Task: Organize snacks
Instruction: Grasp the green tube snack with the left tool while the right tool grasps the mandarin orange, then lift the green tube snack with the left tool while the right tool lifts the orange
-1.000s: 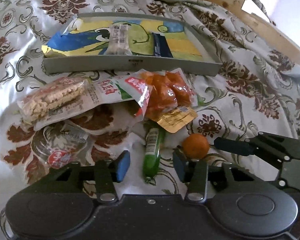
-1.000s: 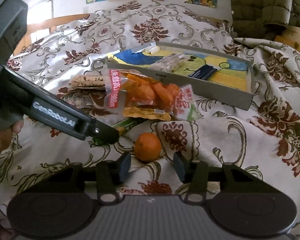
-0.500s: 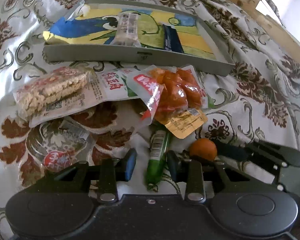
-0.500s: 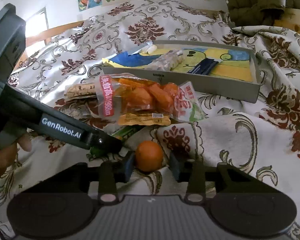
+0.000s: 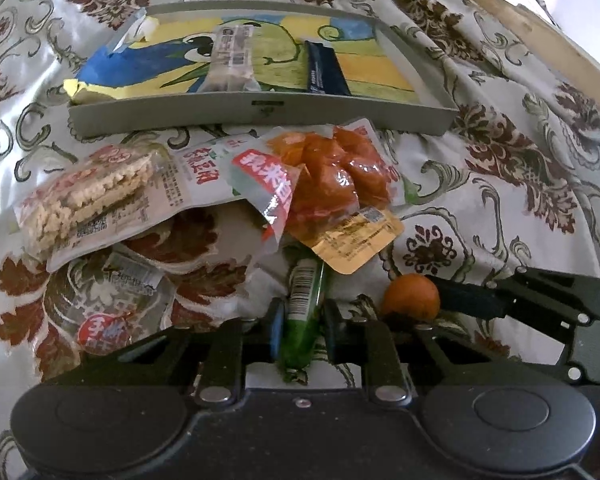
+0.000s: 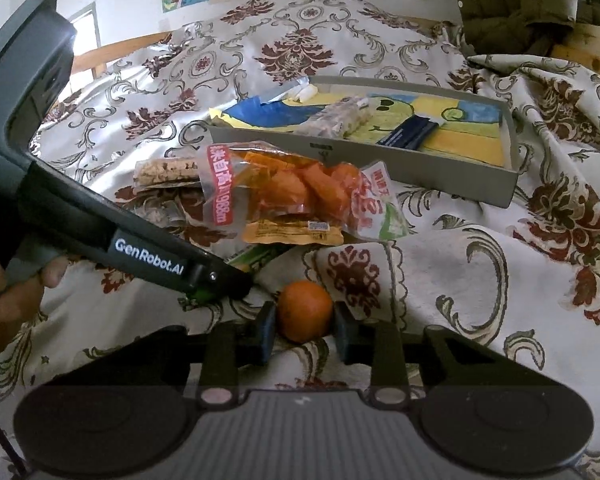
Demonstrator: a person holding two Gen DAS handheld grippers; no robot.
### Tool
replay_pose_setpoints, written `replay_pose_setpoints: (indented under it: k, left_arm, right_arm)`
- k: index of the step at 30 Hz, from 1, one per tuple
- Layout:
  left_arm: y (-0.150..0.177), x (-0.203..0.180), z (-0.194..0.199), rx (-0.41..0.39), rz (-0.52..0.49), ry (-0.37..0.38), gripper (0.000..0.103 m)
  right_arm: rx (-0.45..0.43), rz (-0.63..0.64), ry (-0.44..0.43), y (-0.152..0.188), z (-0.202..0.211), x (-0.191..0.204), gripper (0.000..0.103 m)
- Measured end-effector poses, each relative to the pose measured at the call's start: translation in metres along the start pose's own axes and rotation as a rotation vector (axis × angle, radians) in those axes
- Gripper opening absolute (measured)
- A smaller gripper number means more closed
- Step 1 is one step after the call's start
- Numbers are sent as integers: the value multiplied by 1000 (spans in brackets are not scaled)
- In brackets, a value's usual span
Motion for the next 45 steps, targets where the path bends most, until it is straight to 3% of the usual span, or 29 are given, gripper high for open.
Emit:
replay_pose_setpoints:
  k: [11, 22, 26, 30, 45]
  left_arm:
    - [26, -11, 34, 2, -5, 44, 18]
    - [74, -15, 69, 1, 357, 174, 18]
    - [86, -19, 79, -20, 432, 206, 18]
    - [91, -24, 88, -48, 437, 224, 18]
    - [92, -27, 60, 55, 447, 256, 18]
  right_arm:
    - [-3, 40, -15, -4, 13, 6, 33]
    - [-60, 110, -10, -5, 55, 20, 33]
    - [-95, 111, -6, -6, 69, 21, 33]
    - [-122, 98, 1, -10, 77, 17, 33]
    - [-121, 74, 20, -8, 74, 10, 33]
Point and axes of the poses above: each gripper's, at about its wrist camera, not at the fingertips, and z roughly against the way its jaws point, x to its left, y to its underside, the point moved 7 cm from there along -z, roughly the way its jaws point, and after that the axes turned 12 degrees about -z, right-handed, at the moved point
